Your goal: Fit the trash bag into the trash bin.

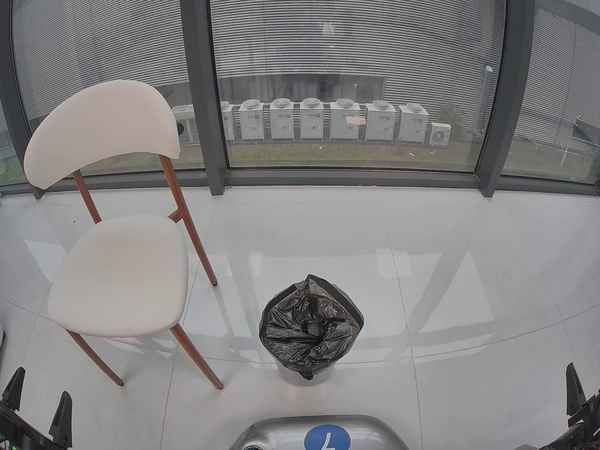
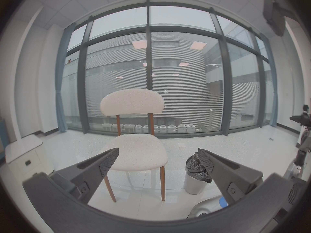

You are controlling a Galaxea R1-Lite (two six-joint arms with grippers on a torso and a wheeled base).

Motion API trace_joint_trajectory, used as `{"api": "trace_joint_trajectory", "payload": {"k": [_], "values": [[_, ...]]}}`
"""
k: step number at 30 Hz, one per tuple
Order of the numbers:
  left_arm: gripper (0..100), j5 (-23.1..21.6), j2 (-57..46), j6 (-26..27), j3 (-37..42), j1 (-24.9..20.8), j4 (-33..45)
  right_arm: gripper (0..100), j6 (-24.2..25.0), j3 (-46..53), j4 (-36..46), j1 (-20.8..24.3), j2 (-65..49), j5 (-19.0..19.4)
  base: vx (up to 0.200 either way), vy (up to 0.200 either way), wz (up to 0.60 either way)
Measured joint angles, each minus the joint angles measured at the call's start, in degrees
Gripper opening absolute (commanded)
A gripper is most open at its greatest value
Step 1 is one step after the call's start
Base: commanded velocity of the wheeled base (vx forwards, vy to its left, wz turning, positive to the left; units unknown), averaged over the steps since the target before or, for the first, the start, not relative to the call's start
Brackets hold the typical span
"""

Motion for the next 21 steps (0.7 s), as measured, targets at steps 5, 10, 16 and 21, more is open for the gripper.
{"api": "trace_joint_trajectory", "payload": {"k": [5, 10, 16, 21], "values": [[100, 1.0, 0.0, -0.8, 1.6, 0.1, -0.8, 100, 0.0, 0.0, 0.0, 0.0, 0.0, 0.0, 0.0, 0.0, 0.0], [100, 1.0, 0.0, -0.9, 1.9, 0.1, -0.8, 100, 0.0, 0.0, 0.0, 0.0, 0.0, 0.0, 0.0, 0.0, 0.0], [100, 1.1, 0.0, -1.0, 1.9, 0.1, -0.8, 100, 0.0, 0.0, 0.0, 0.0, 0.0, 0.0, 0.0, 0.0, 0.0], [100, 1.1, 0.0, -1.0, 1.9, 0.1, -0.8, 100, 0.0, 0.0, 0.0, 0.0, 0.0, 0.0, 0.0, 0.0, 0.0]]}}
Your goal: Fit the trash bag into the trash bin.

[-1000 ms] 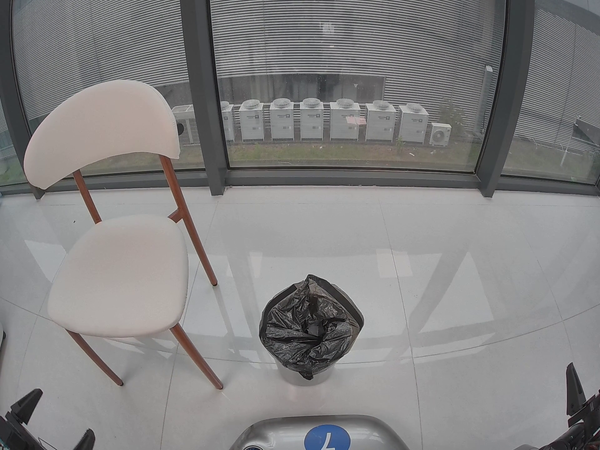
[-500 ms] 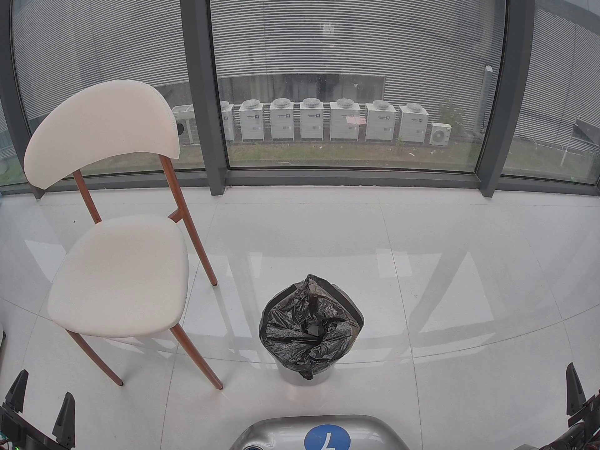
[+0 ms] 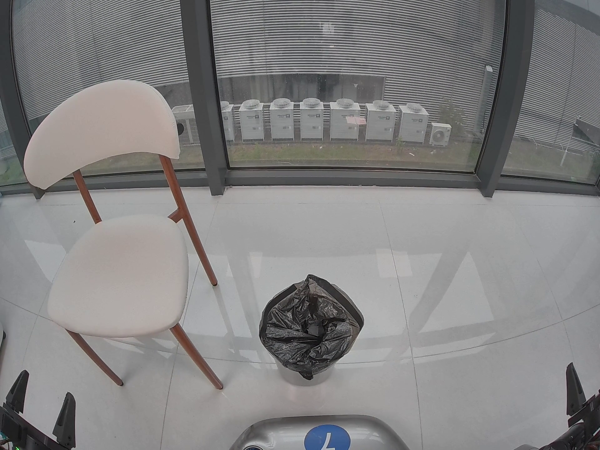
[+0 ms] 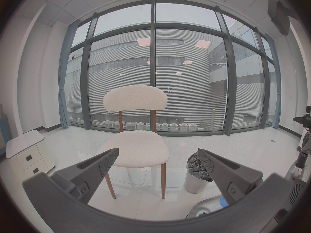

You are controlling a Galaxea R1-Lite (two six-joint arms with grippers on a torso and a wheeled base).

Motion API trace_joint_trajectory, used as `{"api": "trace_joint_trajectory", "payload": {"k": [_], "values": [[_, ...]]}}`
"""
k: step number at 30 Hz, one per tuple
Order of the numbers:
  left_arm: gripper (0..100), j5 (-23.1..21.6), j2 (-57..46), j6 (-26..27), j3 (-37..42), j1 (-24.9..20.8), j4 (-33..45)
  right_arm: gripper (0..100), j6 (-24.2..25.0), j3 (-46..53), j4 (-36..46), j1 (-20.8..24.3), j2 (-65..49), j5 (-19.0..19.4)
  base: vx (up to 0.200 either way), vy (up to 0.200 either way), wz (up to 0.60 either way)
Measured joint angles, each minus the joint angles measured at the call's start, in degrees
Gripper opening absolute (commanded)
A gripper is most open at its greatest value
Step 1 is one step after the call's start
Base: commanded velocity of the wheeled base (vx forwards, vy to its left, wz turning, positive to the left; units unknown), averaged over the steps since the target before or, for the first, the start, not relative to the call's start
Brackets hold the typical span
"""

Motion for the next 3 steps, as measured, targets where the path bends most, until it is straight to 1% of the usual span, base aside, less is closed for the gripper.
{"api": "trace_joint_trajectory", "payload": {"k": [3], "values": [[100, 0.0, 0.0, -0.1, 0.0, 0.0, 0.0, 100, 0.0, 0.0, 0.0, 0.0, 0.0, 0.0, 0.0, 0.0, 0.0]]}}
